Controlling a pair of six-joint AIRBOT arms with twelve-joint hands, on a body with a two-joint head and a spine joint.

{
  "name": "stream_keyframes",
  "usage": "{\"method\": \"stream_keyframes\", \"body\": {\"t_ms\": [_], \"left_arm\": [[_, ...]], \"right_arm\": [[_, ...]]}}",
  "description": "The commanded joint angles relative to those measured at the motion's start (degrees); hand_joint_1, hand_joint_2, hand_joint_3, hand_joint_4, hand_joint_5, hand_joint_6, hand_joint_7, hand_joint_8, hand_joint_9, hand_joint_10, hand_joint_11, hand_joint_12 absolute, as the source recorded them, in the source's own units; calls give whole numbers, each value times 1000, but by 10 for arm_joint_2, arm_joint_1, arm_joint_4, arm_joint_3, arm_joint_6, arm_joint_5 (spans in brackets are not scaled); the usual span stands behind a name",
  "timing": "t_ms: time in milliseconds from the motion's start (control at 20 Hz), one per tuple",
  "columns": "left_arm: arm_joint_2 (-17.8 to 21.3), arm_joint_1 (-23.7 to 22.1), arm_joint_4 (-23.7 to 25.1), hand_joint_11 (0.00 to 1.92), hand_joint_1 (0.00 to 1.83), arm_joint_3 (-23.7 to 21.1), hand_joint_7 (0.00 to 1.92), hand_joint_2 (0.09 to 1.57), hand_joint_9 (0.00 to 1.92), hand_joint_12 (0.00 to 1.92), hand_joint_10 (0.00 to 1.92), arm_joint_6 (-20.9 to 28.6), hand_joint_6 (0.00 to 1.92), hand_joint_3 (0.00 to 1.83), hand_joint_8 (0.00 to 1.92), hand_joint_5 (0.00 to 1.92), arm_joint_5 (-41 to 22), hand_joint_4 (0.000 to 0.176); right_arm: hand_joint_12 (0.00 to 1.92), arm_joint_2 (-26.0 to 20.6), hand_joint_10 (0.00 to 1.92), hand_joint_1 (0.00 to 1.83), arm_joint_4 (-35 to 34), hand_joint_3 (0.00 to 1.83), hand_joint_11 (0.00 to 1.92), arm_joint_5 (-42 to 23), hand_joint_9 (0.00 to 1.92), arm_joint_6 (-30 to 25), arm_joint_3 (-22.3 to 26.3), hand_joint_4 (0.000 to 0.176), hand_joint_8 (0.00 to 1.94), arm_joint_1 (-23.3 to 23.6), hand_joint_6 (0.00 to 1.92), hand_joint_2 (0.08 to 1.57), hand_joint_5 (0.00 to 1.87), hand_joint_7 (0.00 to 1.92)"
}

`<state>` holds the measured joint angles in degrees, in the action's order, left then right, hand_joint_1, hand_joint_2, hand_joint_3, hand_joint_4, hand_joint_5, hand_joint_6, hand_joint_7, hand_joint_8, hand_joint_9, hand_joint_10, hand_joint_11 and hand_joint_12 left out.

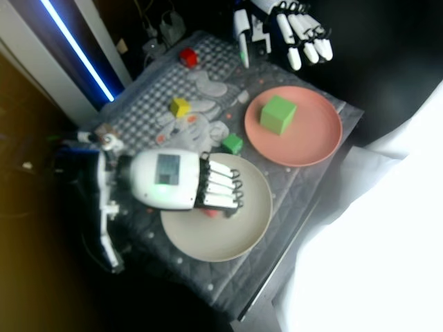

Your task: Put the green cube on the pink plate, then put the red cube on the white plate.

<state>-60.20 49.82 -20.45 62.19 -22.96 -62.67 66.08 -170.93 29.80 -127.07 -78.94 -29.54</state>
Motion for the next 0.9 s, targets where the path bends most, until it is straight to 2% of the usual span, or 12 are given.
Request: {"method": "stream_keyframes", "body": {"t_ms": [0, 100, 150, 200, 250, 400, 450, 500, 550, 750, 800, 850], "left_arm": [[4, -3, 13, 0, 647, 0, 224, 1240, 103, 187, 3, 2, 1, 2, 3, 361, -77, 18], [4, -1, 13, 0, 643, -2, 231, 1235, 103, 136, 3, 2, 4, 0, 4, 374, -83, 50], [5, 0, 13, 0, 648, -3, 226, 1225, 95, 95, 2, 2, 5, 0, 1, 385, -85, 57], [6, 0, 13, 0, 628, -5, 223, 1216, 95, 91, 2, 2, 3, 0, 0, 384, -88, 49], [8, 2, 13, 0, 625, -6, 227, 1219, 89, 91, 0, 2, 4, 0, 2, 386, -92, 55], [13, 9, 13, 1, 584, -13, 237, 1206, 88, 135, 0, 2, 1, 0, 1, 400, -106, 60], [14, 11, 13, 0, 564, -14, 235, 1197, 92, 159, 1, 2, 1, 0, 0, 403, -111, 68], [16, 13, 13, 0, 581, -17, 238, 1198, 98, 190, 1, 2, 2, 0, 1, 410, -116, 66], [17, 14, 13, 0, 569, -18, 244, 1196, 113, 240, 2, 2, 0, 0, 1, 407, -119, 66], [19, 16, 13, 0, 608, -22, 270, 1202, 134, 268, 3, 2, 1, 1, 4, 404, -129, 50], [22, 18, 13, 0, 598, -25, 267, 1203, 130, 274, 1, 2, 0, 1, 1, 401, -135, 51], [23, 19, 14, 0, 605, -26, 262, 1203, 121, 265, 0, 2, 0, 1, 0, 400, -139, 51]], "right_arm": [[2, -4, 0, 727, -15, 0, 0, 58, 0, -1, 1, 64, 0, 8, 0, 939, 0, 0], [0, -8, 0, 715, -15, 0, 0, 60, 0, -1, 7, 84, 0, 8, 0, 936, 0, 0], [0, -12, 0, 711, -15, 0, 0, 63, 0, -1, 11, 80, 0, 8, 0, 938, 0, 0], [0, -17, 0, 701, -15, 0, 0, 69, 0, -1, 17, 89, 0, 8, 0, 948, 0, 0], [0, -23, 0, 738, -15, 0, 0, 77, 0, -1, 23, 101, 0, 8, 1, 953, 3, 0], [0, -54, 0, 898, -15, 21, 0, 125, 0, -1, 60, 46, 0, 5, 25, 1035, 65, 0], [0, -62, 0, 870, -14, 17, 0, 138, 0, -1, 69, 37, 0, 4, 26, 1030, 71, 0], [0, -74, 0, 739, -14, 3, 0, 155, 0, -1, 82, 14, 0, 2, 24, 1001, 69, 0], [0, -82, 0, 718, -14, 0, 0, 165, 0, 0, 91, 6, 0, 2, 29, 982, 81, 0], [0, -97, 0, 772, -14, 3, 0, 184, 0, 0, 109, 15, 0, 2, 41, 999, 118, 1], [0, -103, 0, 753, -14, 0, 0, 198, 0, 0, 117, 26, 5, -2, 51, 975, 143, 13], [0, -107, 0, 745, -14, 0, 0, 208, 0, 0, 122, 18, 8, -5, 55, 971, 154, 20]]}}
